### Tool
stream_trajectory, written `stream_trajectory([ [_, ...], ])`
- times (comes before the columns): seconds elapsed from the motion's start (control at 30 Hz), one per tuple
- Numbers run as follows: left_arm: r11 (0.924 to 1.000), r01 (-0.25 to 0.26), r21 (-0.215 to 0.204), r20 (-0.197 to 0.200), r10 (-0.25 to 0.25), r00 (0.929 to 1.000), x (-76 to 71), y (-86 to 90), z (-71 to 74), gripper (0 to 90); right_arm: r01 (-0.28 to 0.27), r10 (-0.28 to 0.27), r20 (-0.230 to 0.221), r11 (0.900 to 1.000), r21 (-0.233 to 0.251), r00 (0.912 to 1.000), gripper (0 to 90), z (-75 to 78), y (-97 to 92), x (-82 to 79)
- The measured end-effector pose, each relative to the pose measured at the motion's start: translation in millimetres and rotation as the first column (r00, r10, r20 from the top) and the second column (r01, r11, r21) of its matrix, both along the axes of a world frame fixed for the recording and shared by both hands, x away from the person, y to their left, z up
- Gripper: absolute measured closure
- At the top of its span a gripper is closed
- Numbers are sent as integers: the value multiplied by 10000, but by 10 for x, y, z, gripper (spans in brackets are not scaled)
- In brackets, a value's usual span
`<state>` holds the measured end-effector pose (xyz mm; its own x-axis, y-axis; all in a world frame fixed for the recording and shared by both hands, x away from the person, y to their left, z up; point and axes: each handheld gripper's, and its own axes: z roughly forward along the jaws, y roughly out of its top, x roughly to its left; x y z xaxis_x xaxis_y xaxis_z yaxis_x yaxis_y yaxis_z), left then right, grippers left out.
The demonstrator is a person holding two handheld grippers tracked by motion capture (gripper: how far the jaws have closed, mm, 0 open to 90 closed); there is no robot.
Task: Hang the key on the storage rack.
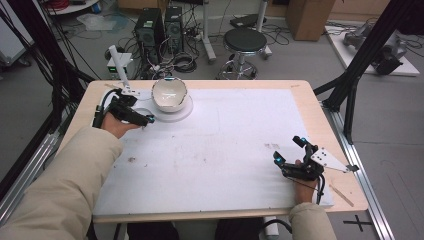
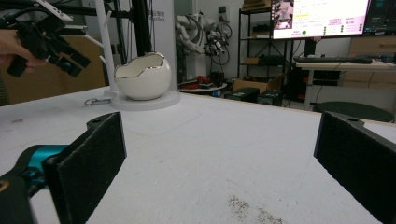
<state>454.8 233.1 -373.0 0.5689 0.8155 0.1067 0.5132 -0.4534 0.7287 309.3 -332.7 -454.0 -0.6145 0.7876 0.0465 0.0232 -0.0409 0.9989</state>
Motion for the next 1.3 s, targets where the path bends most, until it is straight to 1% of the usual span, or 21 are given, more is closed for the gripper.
stream_trajectory([
  [0.13,9993,-139,353,-305,150,9994,51,-7,-69,17,-17,17,-13,10000,19,10000,13,0,-1,0],
  [0.2,9986,-273,462,-524,297,9982,71,-5,-106,17,-9,9,-11,10000,27,10000,13,0,0,0],
  [0.23,9976,-287,632,-639,327,9974,85,-1,-128,17,-11,11,-16,10000,12,10000,13,0,-1,0],
  [0.33,9955,-359,873,-897,437,9950,109,-9,-181,17,10,-10,19,10000,-21,10000,13,0,0,1],
  [0.4,9939,-383,1036,-988,486,9939,123,-25,-218,17,7,-7,-3,10000,-2,10000,13,0,1,0],
  [0.43,9939,-383,1036,-988,486,9939,123,-25,-218,17,12,-12,14,10000,-16,10000,13,0,0,1],
  [0.47,9924,-373,1176,-1089,502,9928,139,-38,-249,17,15,-15,19,10000,-13,10000,13,0,1,1],
  [0.57,9898,-342,1383,-1261,518,9907,156,-55,-296,17,14,-14,20,10000,-12,10000,13,1,2,1],
  [0.6,9898,-342,1383,-1261,518,9907,156,-55,-296,22,14,-14,20,10000,-12,10000,13,1,2,1],
  [0.63,9881,-314,1505,-1399,527,9888,164,-59,-325,29,-3,3,73,10000,-21,10000,13,0,3,5],
  [0.73,9866,-343,1596,-1637,607,9846,174,-61,-350,29,18,-18,21,10000,-12,10000,13,0,2,1],
  [0.77,9863,-351,1610,-1603,612,9852,175,-63,-359,29,22,-22,22,10000,-17,10000,13,0,1,1],
  [0.83,9850,-391,1683,-1671,676,9836,179,-68,-365,33,21,-21,21,10000,-13,10000,13,0,2,1],
  [0.9,9841,-406,1729,-1695,703,9830,181,-68,-371,78,21,-21,21,10000,-15,10000,13,1,2,1],
  [1.0,9823,-398,1832,-1731,721,9823,189,-65,-390,95,21,-21,16,10000,-10,10000,13,1,2,1],
  [1.07,9806,-366,1927,-1814,722,9807,191,-65,-398,127,3,-3,73,10000,-19,10000,13,1,3,5],
  [1.13,9796,-320,1982,-1859,697,9801,190,-74,-399,158,22,-22,20,10000,-6,10000,13,0,3,1],
  [1.2,9775,-359,2078,-1860,755,9796,186,-79,-394,228,18,-18,17,10000,-10,10000,13,0,2,1],
  [1.3,9765,-372,2121,-1844,774,9798,183,-72,-391,319,17,-17,17,10000,-8,10000,13,0,2,1],
])
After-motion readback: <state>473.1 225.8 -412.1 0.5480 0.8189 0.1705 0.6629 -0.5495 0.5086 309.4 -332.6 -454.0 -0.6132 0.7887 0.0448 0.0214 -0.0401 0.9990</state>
